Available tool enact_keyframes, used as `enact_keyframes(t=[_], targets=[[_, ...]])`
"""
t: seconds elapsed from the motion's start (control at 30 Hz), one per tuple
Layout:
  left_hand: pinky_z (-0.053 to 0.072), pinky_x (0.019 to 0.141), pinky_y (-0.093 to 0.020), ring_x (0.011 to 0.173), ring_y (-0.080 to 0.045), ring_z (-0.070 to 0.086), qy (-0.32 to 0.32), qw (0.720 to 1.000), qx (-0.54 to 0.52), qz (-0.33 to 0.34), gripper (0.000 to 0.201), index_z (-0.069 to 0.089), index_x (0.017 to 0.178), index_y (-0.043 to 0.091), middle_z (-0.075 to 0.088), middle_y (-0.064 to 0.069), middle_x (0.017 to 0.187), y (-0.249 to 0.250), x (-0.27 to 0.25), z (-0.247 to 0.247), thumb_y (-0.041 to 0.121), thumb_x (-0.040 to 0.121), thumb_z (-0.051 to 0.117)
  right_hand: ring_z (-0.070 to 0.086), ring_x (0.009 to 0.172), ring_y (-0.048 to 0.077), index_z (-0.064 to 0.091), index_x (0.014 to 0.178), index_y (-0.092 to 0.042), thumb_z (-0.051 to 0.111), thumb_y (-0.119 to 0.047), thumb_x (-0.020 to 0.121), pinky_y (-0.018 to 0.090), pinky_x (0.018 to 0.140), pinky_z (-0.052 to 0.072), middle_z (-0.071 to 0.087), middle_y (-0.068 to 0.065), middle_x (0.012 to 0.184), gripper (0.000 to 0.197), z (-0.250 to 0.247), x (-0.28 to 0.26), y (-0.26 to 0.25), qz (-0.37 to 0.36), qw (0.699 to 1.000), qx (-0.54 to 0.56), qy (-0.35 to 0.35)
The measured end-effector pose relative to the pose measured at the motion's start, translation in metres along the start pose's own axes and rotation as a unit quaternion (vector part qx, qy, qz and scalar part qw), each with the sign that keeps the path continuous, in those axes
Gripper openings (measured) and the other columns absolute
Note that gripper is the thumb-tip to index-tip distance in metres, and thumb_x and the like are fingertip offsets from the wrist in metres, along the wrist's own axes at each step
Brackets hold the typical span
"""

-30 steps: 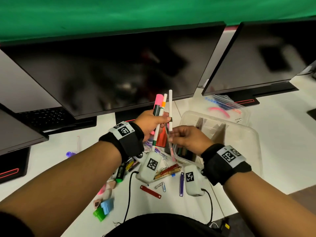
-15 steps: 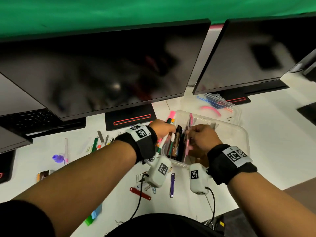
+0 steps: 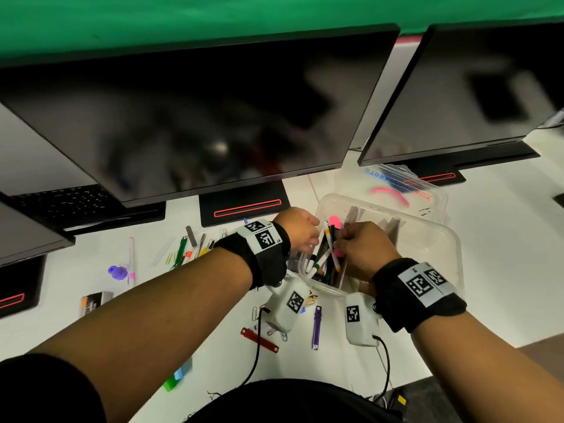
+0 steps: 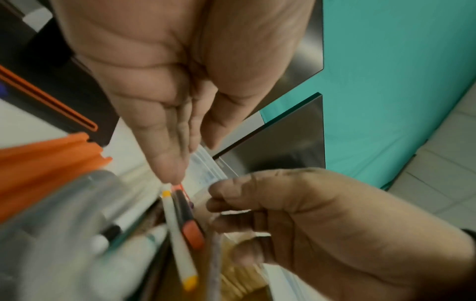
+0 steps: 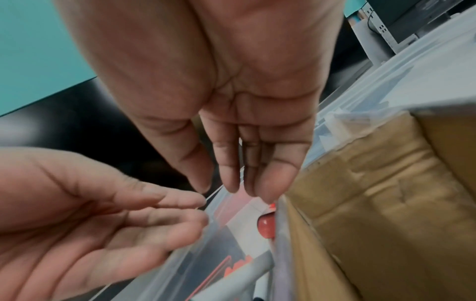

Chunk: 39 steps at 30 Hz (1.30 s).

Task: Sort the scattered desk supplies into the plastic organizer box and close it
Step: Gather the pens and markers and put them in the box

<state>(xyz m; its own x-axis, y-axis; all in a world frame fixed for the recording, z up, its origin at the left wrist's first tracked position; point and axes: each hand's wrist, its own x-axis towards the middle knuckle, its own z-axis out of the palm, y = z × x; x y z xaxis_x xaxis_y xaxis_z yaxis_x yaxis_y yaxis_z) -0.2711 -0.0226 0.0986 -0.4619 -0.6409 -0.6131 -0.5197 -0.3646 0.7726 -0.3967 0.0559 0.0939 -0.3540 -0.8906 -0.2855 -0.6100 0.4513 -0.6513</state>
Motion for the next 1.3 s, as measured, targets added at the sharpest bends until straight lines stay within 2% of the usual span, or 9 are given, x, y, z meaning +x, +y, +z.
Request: enact_keyframes(t=[0.13,0.23,0.47,0.57,0.7,0.93,1.07,1.2,1.3], targets=[[0.048,0.055,-0.024,0.072,-0.016,0.06,0.05,0.998,0.031,0.008,0.028,0.058,0.117,0.005,0.062,-0.01,0.094,-0.02,-0.009,-0.037,0.0,0.09,0.051,0.061,0.104,0.026,0.069,0.107,-0.008,0.059,-0.012,0.085,0.023,0.085,0.041,0.067,0.01,0.113,0.025,0.009,-0.004,-0.014,-0.021,0.997,-0.071,-0.011],[0.052,0.064,-0.033,0.072,-0.022,0.06,0.075,0.997,0.024,-0.017,0.021,0.058,0.11,0.007,0.063,-0.011,0.087,-0.045,-0.016,-0.07,0.002,0.089,0.054,0.063,0.099,0.026,0.07,0.1,-0.008,0.055,-0.019,0.086,0.023,0.075,0.042,0.068,0.01,0.109,0.023,0.02,-0.008,-0.028,-0.028,0.989,-0.135,-0.049],[0.039,0.058,-0.023,0.064,-0.011,0.052,0.119,0.989,0.023,-0.088,0.015,0.058,0.1,0.015,0.058,-0.001,0.077,-0.104,-0.043,-0.132,0.005,0.094,0.049,0.061,0.103,0.03,0.065,0.106,-0.004,0.056,-0.028,0.086,0.03,0.074,0.042,0.065,0.016,0.111,0.033,0.04,-0.009,-0.029,0.05,0.958,-0.254,-0.126],[0.05,0.066,-0.03,0.071,-0.017,0.058,0.161,0.976,0.112,-0.096,0.014,0.06,0.088,0.019,0.062,-0.004,0.086,-0.124,-0.049,-0.149,0.008,0.092,0.052,0.06,0.104,0.031,0.065,0.106,-0.003,0.058,-0.026,0.085,0.028,0.074,0.041,0.065,0.017,0.111,0.032,0.038,-0.008,-0.035,0.063,0.959,-0.249,-0.119],[0.041,0.101,-0.033,0.122,-0.026,0.053,0.157,0.921,0.338,-0.114,0.035,0.056,0.126,0.009,0.056,-0.01,0.132,-0.148,-0.055,-0.16,0.018,0.092,0.052,0.062,0.101,0.032,0.067,0.101,-0.002,0.062,-0.018,0.082,0.033,0.086,0.05,0.066,0.017,0.107,0.026,0.02,-0.01,-0.045,0.043,0.973,-0.22,-0.049],[0.045,0.101,-0.038,0.124,-0.029,0.048,0.144,0.873,0.448,-0.127,0.047,0.048,0.132,0.023,0.046,-0.009,0.135,-0.191,-0.06,-0.165,0.021,0.086,0.056,0.064,0.095,0.032,0.068,0.1,-0.007,0.051,-0.017,0.087,0.034,0.088,0.051,0.068,0.015,0.104,0.024,0.024,-0.008,-0.044,0.05,0.978,-0.201,0.001],[0.04,0.104,-0.034,0.13,-0.025,0.044,0.13,0.876,0.449,-0.121,0.049,0.043,0.137,0.024,0.039,-0.006,0.142,-0.212,-0.061,-0.167,0.018,0.089,0.054,0.061,0.085,0.025,0.07,0.094,-0.011,0.056,-0.009,0.085,0.023,0.079,0.042,0.065,0.009,0.097,0.016,0.053,-0.026,-0.066,-0.09,0.986,-0.131,0.054],[0.04,0.104,-0.033,0.131,-0.026,0.045,0.128,0.882,0.442,-0.102,0.05,0.043,0.137,0.021,0.04,-0.006,0.143,-0.223,-0.063,-0.17,0.014,0.089,0.055,0.063,0.086,0.018,0.068,0.095,-0.017,0.055,-0.016,0.087,0.032,0.083,0.052,0.068,0.002,0.098,0.015,0.107,-0.041,-0.071,-0.241,0.938,-0.22,-0.12],[0.038,0.107,-0.034,0.131,-0.026,0.043,0.125,0.882,0.444,-0.095,0.048,0.045,0.135,0.021,0.04,-0.006,0.143,-0.23,-0.067,-0.173,0.015,0.089,0.056,0.059,0.103,0.022,0.062,0.108,-0.02,0.059,-0.029,0.085,0.03,0.086,0.048,0.065,0.003,0.111,0.025,0.147,-0.045,-0.054,-0.233,0.868,-0.346,-0.27]])
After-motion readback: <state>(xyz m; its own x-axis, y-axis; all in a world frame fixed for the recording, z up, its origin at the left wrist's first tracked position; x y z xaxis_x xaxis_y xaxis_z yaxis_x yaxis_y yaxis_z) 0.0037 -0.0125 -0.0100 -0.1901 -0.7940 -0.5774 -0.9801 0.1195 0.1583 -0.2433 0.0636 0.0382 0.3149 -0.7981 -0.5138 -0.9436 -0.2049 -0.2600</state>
